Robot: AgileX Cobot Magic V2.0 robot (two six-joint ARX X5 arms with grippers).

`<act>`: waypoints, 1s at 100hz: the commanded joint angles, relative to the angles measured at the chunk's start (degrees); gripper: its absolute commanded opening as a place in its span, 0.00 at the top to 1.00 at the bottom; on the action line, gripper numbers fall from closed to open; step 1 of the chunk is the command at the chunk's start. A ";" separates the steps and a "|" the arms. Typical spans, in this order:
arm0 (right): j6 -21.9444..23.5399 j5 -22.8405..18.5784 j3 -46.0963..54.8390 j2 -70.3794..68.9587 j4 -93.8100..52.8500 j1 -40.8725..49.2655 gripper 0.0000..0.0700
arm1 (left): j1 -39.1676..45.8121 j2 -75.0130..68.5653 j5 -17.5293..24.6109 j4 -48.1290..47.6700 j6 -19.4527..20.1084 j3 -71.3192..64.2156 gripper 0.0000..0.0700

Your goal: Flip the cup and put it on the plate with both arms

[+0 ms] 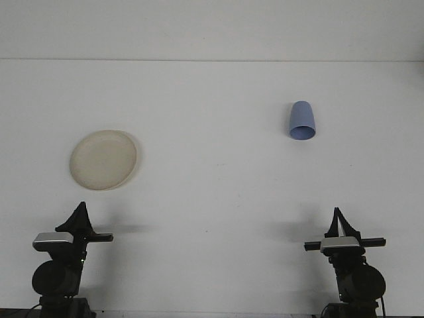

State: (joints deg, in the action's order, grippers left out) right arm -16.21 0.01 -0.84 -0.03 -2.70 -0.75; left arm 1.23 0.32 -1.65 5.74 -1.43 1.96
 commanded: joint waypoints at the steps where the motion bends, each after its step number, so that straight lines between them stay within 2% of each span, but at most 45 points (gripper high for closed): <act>1: 0.33 -0.02 0.13 -0.02 0.57 0.04 1.00 | -0.02 -0.04 -0.22 0.70 0.33 -1.16 0.98; 72: 0.81 -0.46 0.13 -0.02 0.90 0.04 1.00 | -0.02 -0.04 -0.22 0.72 0.33 -1.16 0.98; 80: 4.28 -1.81 0.13 -0.02 1.92 0.04 1.00 | -0.02 -0.04 -0.22 0.70 0.33 -1.16 0.98; 90: 13.81 -3.50 0.13 -0.02 2.73 0.04 1.00 | -0.02 -0.04 -0.22 0.70 0.33 -1.16 0.98; 100: 23.96 -3.10 0.13 -0.02 2.73 0.04 1.00 | -0.02 -0.04 -0.22 0.70 0.33 -1.16 0.98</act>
State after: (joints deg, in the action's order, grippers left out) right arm -4.89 -3.29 -0.84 -0.03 -0.58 -0.75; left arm 1.23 0.32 -1.65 5.74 -1.43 1.96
